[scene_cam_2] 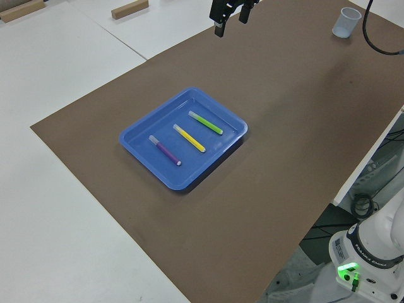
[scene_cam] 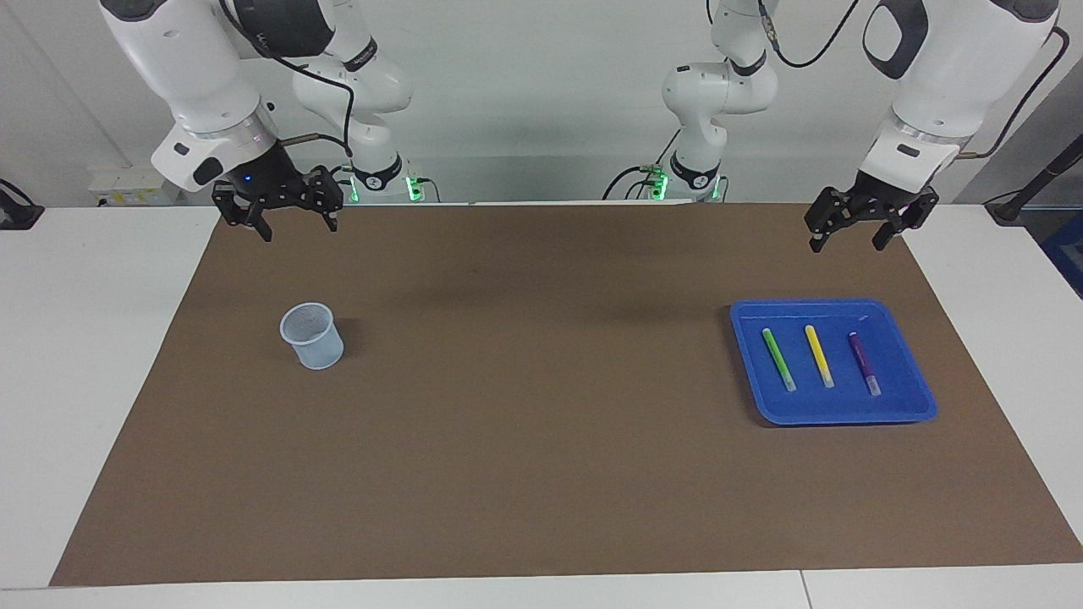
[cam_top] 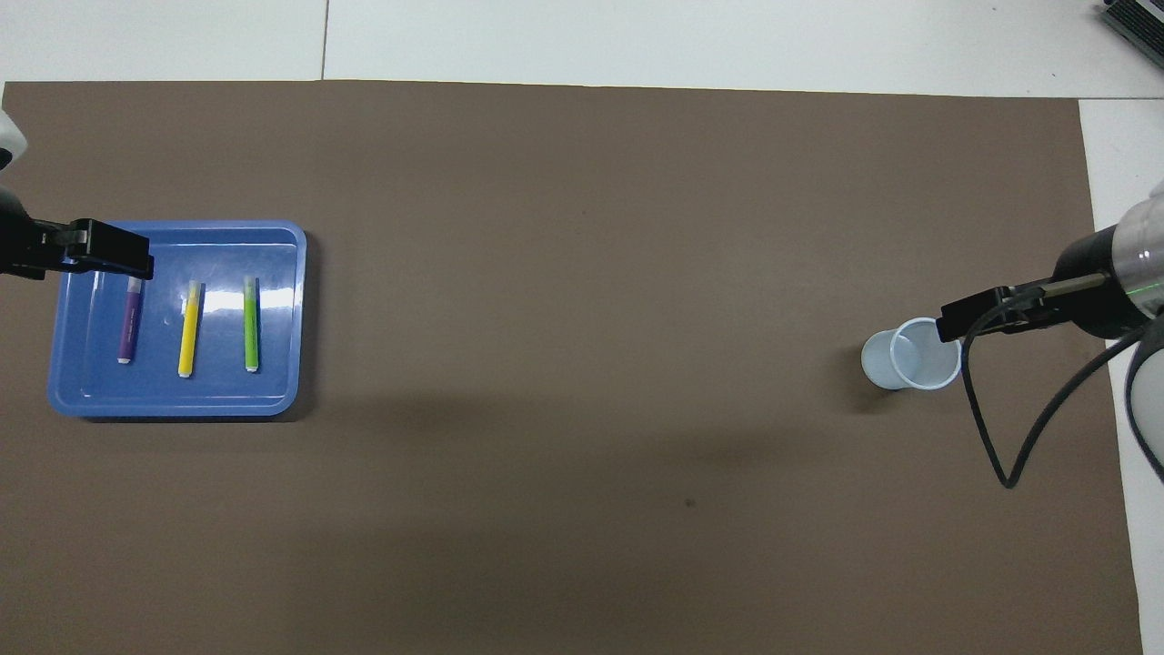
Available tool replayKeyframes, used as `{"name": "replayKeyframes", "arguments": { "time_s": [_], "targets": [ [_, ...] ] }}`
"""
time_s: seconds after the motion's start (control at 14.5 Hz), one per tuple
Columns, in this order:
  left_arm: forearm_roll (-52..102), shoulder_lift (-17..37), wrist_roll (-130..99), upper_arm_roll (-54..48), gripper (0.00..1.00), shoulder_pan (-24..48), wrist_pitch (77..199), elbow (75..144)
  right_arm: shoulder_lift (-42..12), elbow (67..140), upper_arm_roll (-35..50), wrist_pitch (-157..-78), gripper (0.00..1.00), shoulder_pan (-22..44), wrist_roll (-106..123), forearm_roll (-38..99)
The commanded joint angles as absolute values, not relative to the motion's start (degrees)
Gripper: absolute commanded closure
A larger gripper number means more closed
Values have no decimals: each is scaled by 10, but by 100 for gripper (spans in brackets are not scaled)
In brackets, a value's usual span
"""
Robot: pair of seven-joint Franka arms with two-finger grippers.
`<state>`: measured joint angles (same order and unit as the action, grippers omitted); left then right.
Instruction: Transfer and insert pens with both arms
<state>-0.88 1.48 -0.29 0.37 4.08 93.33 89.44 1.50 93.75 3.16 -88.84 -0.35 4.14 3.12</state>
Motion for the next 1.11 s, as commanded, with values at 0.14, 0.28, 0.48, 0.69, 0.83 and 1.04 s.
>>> {"name": "replayKeyframes", "arguments": {
  "time_s": [0.14, 0.28, 0.48, 0.69, 0.83, 1.04],
  "targets": [
    [-3, 3, -5, 6, 0, 41, 945, 910, 16, 937, 34, -887, 0, -9, 44, 39],
    [-3, 3, -4, 6, 0, 41, 946, 911, 16, 937, 34, -887, 0, -9, 44, 39],
    [-3, 4, -4, 6, 0, 40, 946, 910, 16, 937, 34, -887, 0, -9, 44, 39],
    [-3, 4, -4, 7, 0, 40, 944, 910, 16, 937, 34, -887, 0, -9, 44, 39],
    [-3, 4, -4, 7, 0, 40, 945, 910, 16, 937, 34, -887, 0, -9, 44, 39],
    [-3, 4, -3, 7, 0, 40, 951, 910, 16, 937, 34, -887, 0, -9, 44, 39]
  ]
}}
